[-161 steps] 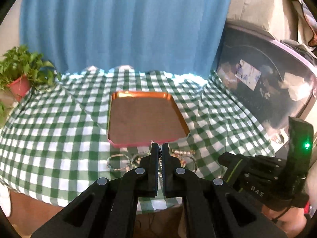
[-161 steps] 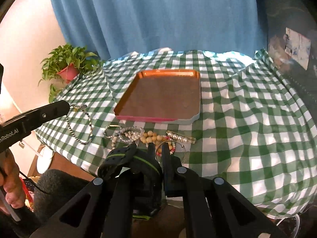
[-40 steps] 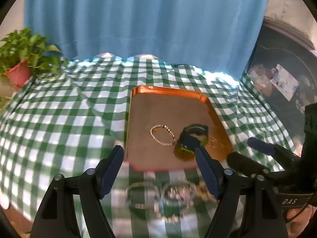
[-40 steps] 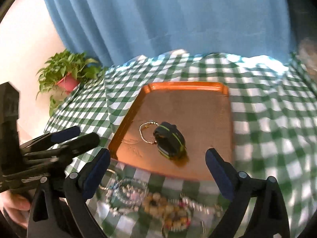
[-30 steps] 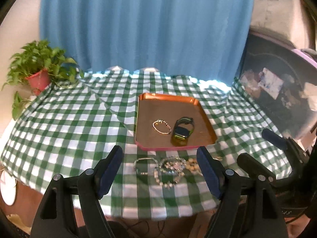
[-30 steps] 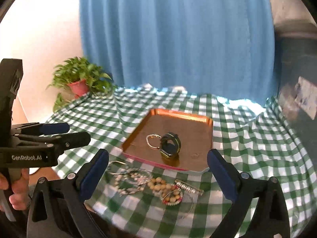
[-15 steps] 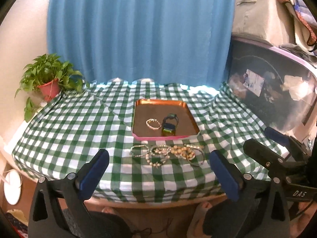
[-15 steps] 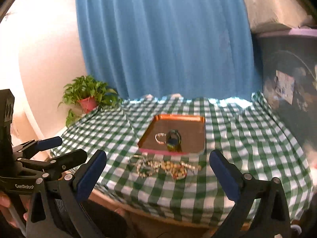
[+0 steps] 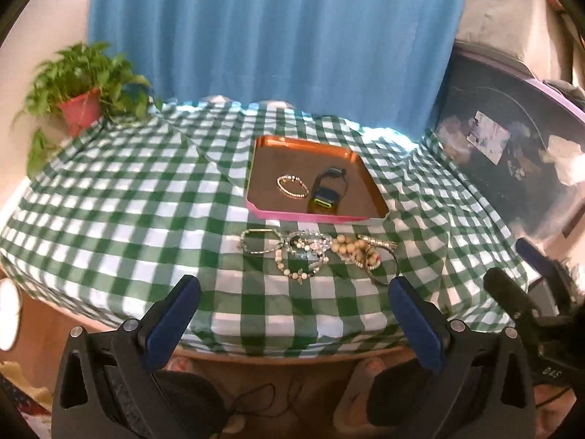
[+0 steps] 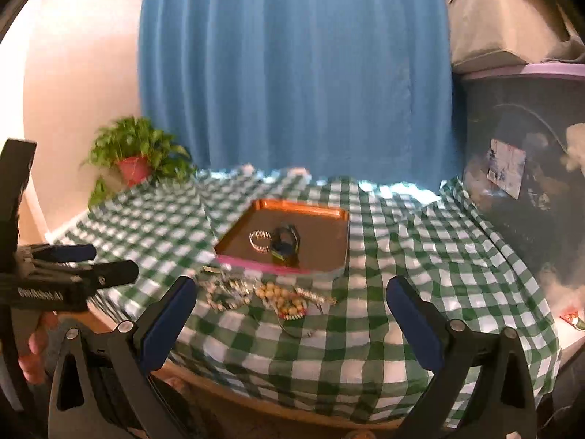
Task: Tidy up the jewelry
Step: 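Grasp the silver bangle with the right tool while the left tool grasps the teal beaded bracelet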
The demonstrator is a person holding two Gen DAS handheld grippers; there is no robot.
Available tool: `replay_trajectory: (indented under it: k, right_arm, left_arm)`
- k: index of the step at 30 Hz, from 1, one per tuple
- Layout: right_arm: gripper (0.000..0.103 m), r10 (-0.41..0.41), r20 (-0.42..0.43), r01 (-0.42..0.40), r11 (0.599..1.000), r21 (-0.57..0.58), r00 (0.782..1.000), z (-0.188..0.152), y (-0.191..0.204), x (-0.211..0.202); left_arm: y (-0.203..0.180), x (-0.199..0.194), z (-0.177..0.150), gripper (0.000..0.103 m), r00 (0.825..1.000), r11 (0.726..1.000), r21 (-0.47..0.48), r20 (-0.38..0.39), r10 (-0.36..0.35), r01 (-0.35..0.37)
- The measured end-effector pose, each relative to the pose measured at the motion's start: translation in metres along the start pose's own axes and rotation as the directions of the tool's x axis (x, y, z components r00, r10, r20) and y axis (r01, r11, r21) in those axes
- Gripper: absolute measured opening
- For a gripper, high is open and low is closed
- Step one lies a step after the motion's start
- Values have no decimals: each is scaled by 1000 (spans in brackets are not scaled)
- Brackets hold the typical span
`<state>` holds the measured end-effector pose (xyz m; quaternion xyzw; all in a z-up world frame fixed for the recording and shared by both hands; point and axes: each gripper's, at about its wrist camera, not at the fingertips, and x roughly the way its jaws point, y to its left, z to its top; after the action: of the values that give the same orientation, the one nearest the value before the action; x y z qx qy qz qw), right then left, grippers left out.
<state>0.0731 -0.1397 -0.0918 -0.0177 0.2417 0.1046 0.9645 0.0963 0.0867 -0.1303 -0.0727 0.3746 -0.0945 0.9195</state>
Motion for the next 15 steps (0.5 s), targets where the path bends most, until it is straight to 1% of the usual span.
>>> replay_trajectory:
  k: [2, 3, 4, 5, 7, 9, 10, 11, 13, 14, 15]
  right_arm:
    - [99, 28, -40, -26, 999, 43, 999, -6, -5, 16]
    - [92, 52, -57, -48, 996, 71, 997, -10, -9, 24]
    - [82, 62, -66, -57, 995, 83, 996, -12, -10, 28]
    - [78, 75, -88, -66, 993, 97, 993, -16, -14, 38]
    - [74, 120, -126, -106, 988, 110, 985, -25, -19, 56]
    - [70, 137, -138, -121, 985, 119, 981, -31, -23, 68]
    - [70, 139, -149, -122, 985, 122, 979, -35, -25, 77]
    - [70, 143, -155, -124, 985, 124, 978, -37, -25, 82]
    - [70, 152, -176, -130, 983, 130, 973, -42, -28, 97]
    - [70, 156, -180, -133, 982, 132, 971, -43, -29, 100]
    - [69, 159, -187, -136, 982, 132, 969, -45, -30, 105]
  left_arm:
    - [2, 10, -2, 102, 1000, 1000, 22, 7, -12, 11]
    - [2, 15, -3, 101, 1000, 999, 36, 5, -6, 6]
    - [2, 23, -3, 101, 1000, 999, 50, -5, -3, 3]
    - [3, 33, -4, 101, 1000, 998, 64, -23, -10, 11]
    - [4, 50, -6, 101, 998, 997, 76, -55, -30, 34]
    - [5, 68, -6, 101, 994, 994, 83, -93, -65, 73]
    - [6, 78, -6, 100, 992, 993, 85, -108, -72, 81]
    - [7, 88, -6, 98, 990, 992, 94, -118, -71, 83]
    - [9, 104, -3, 89, 990, 989, 126, -129, -55, 72]
    - [10, 111, -2, 81, 990, 988, 140, -133, -46, 65]
    - [13, 118, -1, 78, 990, 987, 149, -137, -39, 59]
